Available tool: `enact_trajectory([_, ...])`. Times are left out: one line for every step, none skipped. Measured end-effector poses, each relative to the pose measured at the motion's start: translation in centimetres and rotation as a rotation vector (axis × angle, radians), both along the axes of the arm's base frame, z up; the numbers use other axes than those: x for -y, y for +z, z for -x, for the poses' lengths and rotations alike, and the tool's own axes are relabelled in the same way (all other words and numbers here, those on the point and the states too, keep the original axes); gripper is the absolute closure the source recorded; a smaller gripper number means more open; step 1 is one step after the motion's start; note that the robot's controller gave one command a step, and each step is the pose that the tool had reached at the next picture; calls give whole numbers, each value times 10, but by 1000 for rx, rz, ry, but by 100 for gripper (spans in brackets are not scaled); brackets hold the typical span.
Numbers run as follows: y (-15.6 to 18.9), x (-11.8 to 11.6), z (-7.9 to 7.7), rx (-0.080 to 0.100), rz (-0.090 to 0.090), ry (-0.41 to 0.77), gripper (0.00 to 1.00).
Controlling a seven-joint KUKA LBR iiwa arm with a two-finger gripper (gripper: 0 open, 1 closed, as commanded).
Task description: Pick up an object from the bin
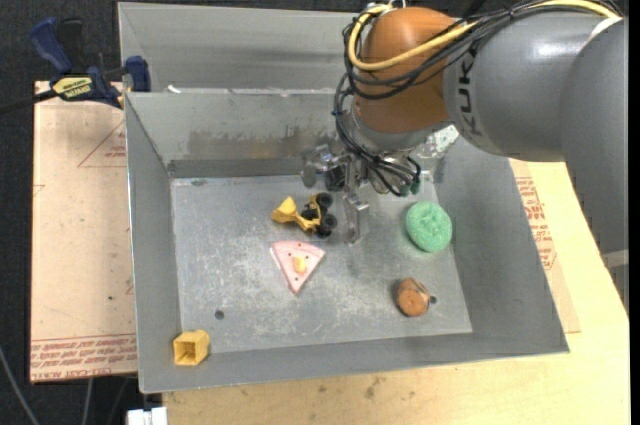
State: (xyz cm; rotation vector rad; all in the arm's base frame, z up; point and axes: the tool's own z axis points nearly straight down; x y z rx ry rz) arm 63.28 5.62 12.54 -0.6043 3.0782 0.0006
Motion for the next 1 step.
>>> enact_trajectory([-24, -5, -3, -3, 1, 58, 0])
